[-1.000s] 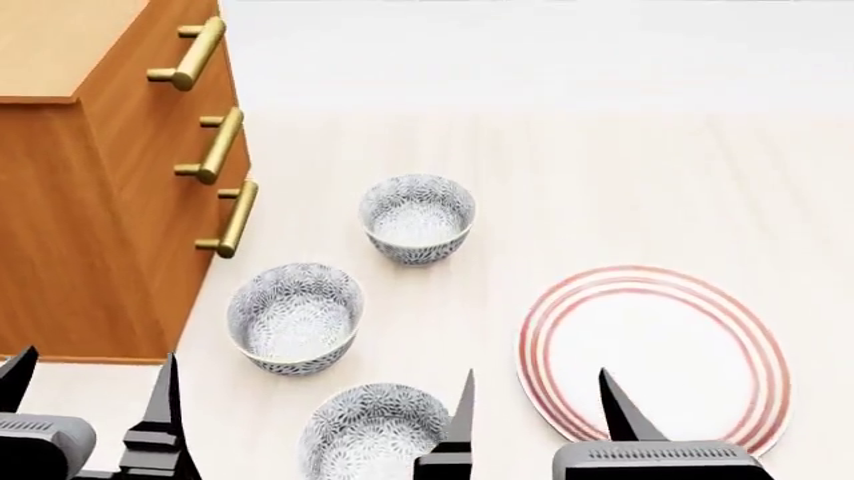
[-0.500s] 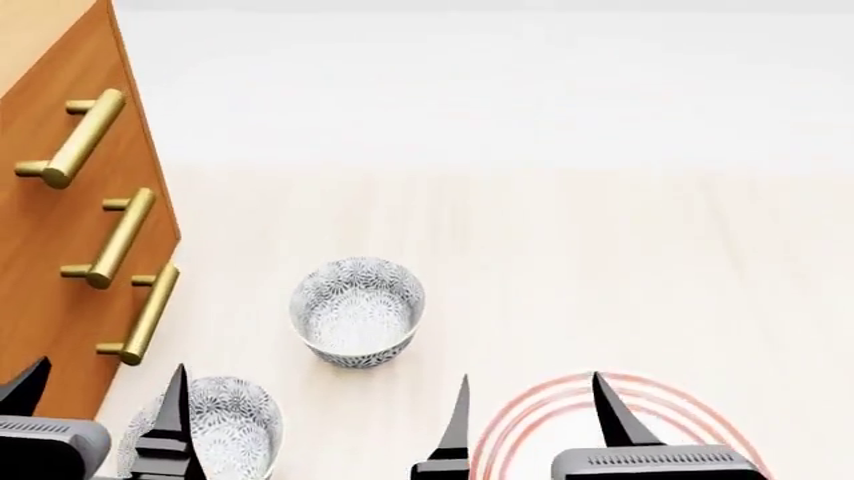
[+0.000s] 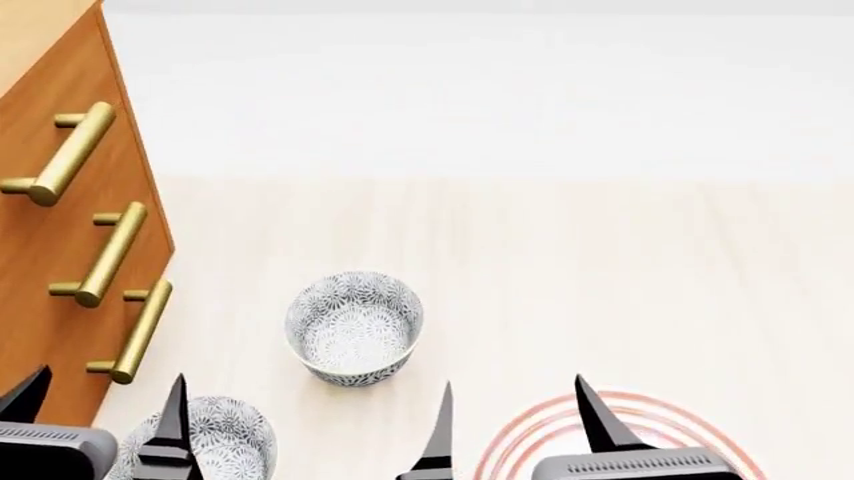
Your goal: Open the top drawer of the cabinet.
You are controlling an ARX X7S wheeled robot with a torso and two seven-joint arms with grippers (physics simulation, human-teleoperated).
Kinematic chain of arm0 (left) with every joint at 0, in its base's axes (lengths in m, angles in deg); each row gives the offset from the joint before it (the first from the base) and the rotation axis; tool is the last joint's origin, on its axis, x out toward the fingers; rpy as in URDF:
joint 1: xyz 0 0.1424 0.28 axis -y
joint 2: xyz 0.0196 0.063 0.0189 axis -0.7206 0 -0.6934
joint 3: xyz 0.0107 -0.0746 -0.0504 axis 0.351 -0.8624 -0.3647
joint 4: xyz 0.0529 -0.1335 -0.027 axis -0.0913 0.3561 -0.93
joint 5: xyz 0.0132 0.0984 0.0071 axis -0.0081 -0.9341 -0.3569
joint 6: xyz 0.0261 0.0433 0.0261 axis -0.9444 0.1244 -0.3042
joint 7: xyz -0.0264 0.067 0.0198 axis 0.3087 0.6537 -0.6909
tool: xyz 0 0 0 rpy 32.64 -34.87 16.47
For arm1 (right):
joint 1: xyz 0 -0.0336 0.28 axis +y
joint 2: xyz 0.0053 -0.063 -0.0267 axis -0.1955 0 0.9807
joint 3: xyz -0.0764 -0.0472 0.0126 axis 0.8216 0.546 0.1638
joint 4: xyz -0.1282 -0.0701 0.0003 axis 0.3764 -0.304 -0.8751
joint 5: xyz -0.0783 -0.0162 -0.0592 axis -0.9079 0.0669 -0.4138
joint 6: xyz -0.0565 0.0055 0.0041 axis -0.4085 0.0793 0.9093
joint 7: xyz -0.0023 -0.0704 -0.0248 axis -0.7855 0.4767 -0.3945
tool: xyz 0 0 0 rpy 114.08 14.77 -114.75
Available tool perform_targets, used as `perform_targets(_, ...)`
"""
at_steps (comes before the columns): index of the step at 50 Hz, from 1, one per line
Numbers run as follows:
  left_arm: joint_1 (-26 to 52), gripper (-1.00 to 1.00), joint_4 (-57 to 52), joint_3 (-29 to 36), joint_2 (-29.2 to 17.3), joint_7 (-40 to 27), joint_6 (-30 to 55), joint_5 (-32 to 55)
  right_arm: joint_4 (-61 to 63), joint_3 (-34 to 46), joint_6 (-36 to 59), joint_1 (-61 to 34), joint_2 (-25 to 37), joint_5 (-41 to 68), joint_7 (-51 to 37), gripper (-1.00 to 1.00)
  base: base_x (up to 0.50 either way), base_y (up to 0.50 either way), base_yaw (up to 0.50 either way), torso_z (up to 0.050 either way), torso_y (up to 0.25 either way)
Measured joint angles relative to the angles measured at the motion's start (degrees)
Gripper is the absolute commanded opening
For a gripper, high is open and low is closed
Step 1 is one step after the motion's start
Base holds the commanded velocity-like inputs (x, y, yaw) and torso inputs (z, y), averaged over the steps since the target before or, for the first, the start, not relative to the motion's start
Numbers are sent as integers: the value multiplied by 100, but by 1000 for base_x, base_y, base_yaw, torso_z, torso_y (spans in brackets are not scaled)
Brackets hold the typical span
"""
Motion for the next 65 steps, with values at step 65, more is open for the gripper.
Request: perform_targets(65,3410,100,3582,3280,-1503,417,-866,-5864,-262,174,-300,73,135,-148,-332,100,0,0,0,0,0)
